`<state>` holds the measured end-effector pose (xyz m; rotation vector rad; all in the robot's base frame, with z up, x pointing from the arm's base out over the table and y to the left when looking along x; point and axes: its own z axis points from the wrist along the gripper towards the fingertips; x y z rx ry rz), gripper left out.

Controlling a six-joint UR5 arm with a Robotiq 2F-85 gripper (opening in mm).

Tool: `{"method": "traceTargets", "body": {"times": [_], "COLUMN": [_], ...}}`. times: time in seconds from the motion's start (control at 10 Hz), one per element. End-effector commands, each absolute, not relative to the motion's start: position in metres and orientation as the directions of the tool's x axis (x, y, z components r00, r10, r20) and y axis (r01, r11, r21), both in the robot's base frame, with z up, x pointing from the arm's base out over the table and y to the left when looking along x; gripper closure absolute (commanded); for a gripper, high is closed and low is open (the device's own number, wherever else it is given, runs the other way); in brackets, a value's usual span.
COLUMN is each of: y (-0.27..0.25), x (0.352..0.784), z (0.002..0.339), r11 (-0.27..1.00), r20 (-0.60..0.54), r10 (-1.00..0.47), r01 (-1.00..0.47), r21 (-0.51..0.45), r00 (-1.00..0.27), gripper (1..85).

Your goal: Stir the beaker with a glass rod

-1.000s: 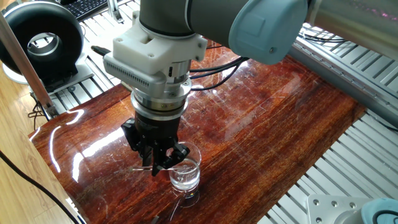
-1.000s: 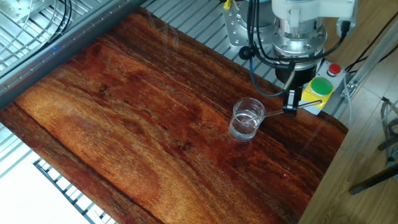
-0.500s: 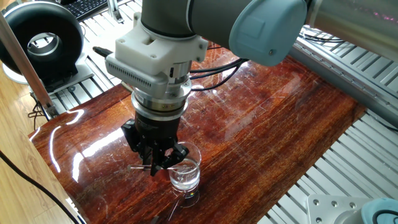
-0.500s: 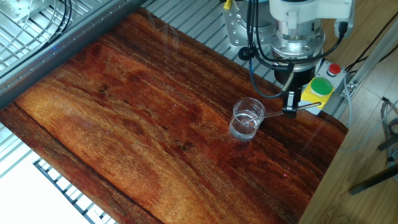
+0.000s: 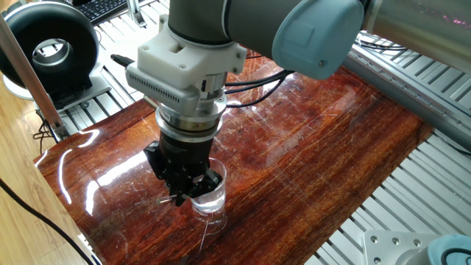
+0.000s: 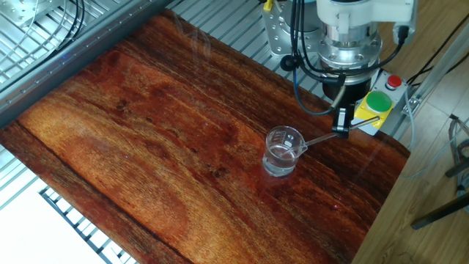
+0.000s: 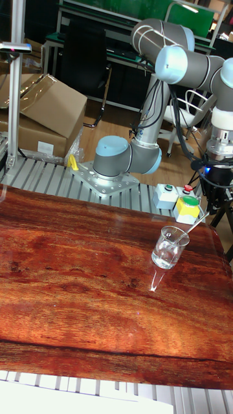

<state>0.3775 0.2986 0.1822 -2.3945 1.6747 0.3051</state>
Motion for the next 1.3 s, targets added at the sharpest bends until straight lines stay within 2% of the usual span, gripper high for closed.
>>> {"method": "traceTargets", "body": {"times": [0.0, 0.2, 0.8, 1.2], "y": [0.300, 0.301, 0.296, 0.293], "x": [0.378, 0.376, 0.378, 0.389], "z": [0.186, 0.190, 0.206, 0.210], "r11": [-0.329, -0.313, -0.230, -0.153], "r20": [-0.301, -0.320, -0.391, -0.394], "r10": [-0.895, -0.895, -0.896, -0.909], "r01": [-0.943, -0.949, -0.973, -0.988], "r21": [-0.050, -0.046, 0.000, 0.019], "r00": [0.329, 0.311, 0.212, 0.134], "gripper": [82.3, 84.7, 84.7, 84.7]}}
